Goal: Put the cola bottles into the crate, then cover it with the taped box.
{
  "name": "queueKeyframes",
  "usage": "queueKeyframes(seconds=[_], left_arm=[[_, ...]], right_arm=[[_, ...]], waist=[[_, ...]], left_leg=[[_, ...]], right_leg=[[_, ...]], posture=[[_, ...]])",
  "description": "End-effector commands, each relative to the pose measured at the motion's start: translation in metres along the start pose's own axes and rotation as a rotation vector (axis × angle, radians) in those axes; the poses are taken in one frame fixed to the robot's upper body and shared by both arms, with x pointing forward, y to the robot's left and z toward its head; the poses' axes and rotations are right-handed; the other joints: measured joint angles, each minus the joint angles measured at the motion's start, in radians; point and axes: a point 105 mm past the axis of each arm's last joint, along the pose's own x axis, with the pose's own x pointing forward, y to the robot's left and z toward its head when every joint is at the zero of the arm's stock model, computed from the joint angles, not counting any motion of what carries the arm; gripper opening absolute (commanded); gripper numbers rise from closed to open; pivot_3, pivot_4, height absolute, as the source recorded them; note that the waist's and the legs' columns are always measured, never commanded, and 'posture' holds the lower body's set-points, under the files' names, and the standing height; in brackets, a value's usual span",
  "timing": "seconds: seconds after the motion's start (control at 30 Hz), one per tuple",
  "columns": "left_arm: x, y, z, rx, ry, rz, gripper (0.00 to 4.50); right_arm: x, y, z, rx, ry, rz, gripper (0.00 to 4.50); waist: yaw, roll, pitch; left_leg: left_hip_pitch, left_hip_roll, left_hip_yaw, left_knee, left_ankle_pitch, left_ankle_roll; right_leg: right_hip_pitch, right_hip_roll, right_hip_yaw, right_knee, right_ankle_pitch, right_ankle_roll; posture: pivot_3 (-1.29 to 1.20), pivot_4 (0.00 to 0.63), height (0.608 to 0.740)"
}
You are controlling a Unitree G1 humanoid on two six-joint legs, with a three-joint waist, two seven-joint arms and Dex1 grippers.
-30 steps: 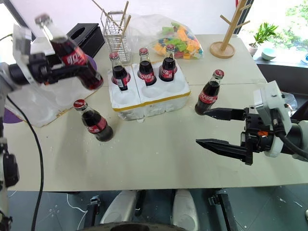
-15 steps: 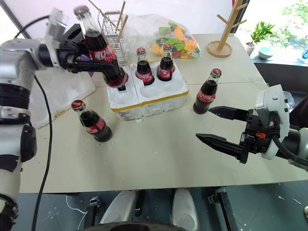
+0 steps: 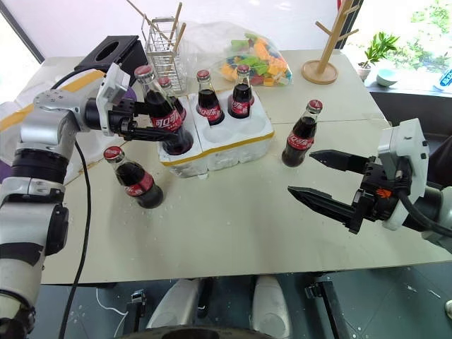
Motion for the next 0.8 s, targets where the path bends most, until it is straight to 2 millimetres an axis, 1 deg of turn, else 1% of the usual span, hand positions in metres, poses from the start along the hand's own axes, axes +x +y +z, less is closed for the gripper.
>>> queueKeyframes(seconds=[0.03,0.2,0.33,0.37,0.4,0.43,0.53,0.6,0.7,0.8], left_arm=[[0.0,0.007,0.004,0.047,-0.032,0.074,2.78],[0.009,0.015,-0.001,0.018,-0.081,0.149,2.78],[0.007,0.015,-0.007,-0.003,-0.091,0.174,2.78],[0.006,0.014,-0.008,-0.005,-0.091,0.174,3.83],[0.003,0.013,-0.007,-0.008,-0.094,0.178,4.24],[-0.001,0.011,-0.007,-0.012,-0.098,0.18,4.45],[-0.009,0.008,-0.004,-0.01,-0.105,0.192,4.45],[-0.019,0.005,0.002,0.001,-0.111,0.216,4.45],[-0.044,-0.001,0.016,0.022,-0.119,0.262,4.45],[-0.069,-0.008,0.027,0.021,-0.118,0.309,4.45]], right_arm=[[0.003,0.003,0.008,-0.035,-0.022,0.011,4.5],[0.008,0.0,0.009,-0.043,-0.017,0.023,4.5],[0.013,0.002,0.012,-0.047,-0.018,0.063,4.5],[0.014,0.003,0.012,-0.048,-0.019,0.073,4.5],[0.015,0.004,0.014,-0.048,-0.02,0.088,4.5],[0.016,0.006,0.015,-0.048,-0.02,0.106,4.5],[0.019,0.009,0.016,-0.05,-0.015,0.14,4.5],[0.022,0.007,0.015,-0.054,-0.01,0.154,4.5],[0.027,0.005,0.015,-0.054,-0.008,0.183,4.5],[0.031,0.007,0.015,-0.052,-0.005,0.229,4.5]], waist=[[0.0,0.0,0.0],[0.003,0.0,0.0],[0.002,0.0,0.0],[0.001,0.0,0.0],[0.001,0.0,0.0],[0.001,0.0,0.0],[0.002,0.0,0.0],[0.002,0.0,0.0],[-0.002,0.0,0.0],[-0.003,0.001,0.0]], left_leg=[[0.0,0.0,0.0,0.0,0.0,0.0],[0.0,0.0,0.0,0.004,0.0,0.0],[-0.001,0.0,0.0,0.005,0.0,0.0],[0.0,0.0,0.0,0.005,0.0,0.0],[0.0,0.0,0.0,0.004,0.0,0.0],[0.0,0.0,0.0,0.004,0.0,0.0],[0.0,0.0,0.0,0.004,0.0,0.0],[0.0,0.0,0.0,0.005,0.0,0.0],[0.0,0.0,0.0,0.005,0.0,0.0],[0.0,0.001,0.0,0.004,0.0,0.0]], right_leg=[[0.0,0.0,0.0,0.0,0.0,0.0],[0.001,0.0,0.0,0.001,0.002,0.001],[0.002,0.0,0.0,0.0,0.003,0.002],[0.001,0.0,0.0,0.0,0.003,0.002],[0.001,0.0,0.0,0.0,0.003,0.002],[0.001,0.0,0.0,0.0,0.003,0.002],[0.001,0.0,0.0,0.0,0.003,0.002],[0.001,0.0,0.0,0.0,0.003,0.001],[0.001,0.0,0.001,0.0,0.003,0.001],[0.001,0.001,0.001,0.0,0.003,0.001]], posture=[[0.0,0.15,0.74],[0.0,0.15,0.74],[0.0,0.15,0.74],[0.0,0.15,0.74],[0.0,0.15,0.74],[0.0,0.15,0.74],[0.0,0.15,0.74],[0.0,0.15,0.74],[0.0,0.15,0.74],[0.0,0.15,0.74]])
